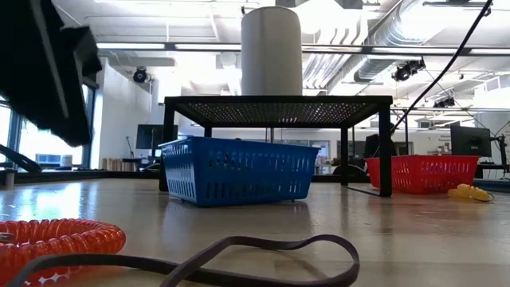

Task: Pick & Place Office Desk Supplies
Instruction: Put the orange spring keychain into the red bin

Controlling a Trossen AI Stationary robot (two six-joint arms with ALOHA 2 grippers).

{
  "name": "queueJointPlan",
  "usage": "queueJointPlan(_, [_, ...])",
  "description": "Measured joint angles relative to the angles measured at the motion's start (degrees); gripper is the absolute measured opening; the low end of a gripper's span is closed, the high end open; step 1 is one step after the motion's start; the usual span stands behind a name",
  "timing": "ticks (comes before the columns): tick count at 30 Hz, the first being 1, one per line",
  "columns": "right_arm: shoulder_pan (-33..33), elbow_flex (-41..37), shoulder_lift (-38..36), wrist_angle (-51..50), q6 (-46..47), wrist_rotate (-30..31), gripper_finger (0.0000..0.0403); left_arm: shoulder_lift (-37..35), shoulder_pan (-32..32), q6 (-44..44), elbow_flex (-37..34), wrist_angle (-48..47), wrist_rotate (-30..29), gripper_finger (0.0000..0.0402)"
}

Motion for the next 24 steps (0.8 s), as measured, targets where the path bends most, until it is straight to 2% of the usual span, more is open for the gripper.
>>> queueJointPlan(5, [0.42,0.0,0.01,0.72,-0.91,0.16,0.0105,1.18,-0.29,-1.6,0.0,0.85,0.08,0.0207])
queueJointPlan(8, [0.37,0.0,0.02,1.51,-1.6,0.2,0.0105,1.62,-0.39,-0.37,0.0,0.74,0.0,0.0225])
queueJointPlan(19, [0.37,-1.48,0.04,4.94,-3.88,0.16,0.0105,4.53,-0.63,15.94,0.04,5.6,-0.37,0.023])
queueJointPlan(24, [0.37,-5.3,0.04,10.55,-3.9,-1.1,0.0105,7.5,-0.63,16.91,0.0,5.64,-0.4,0.023])
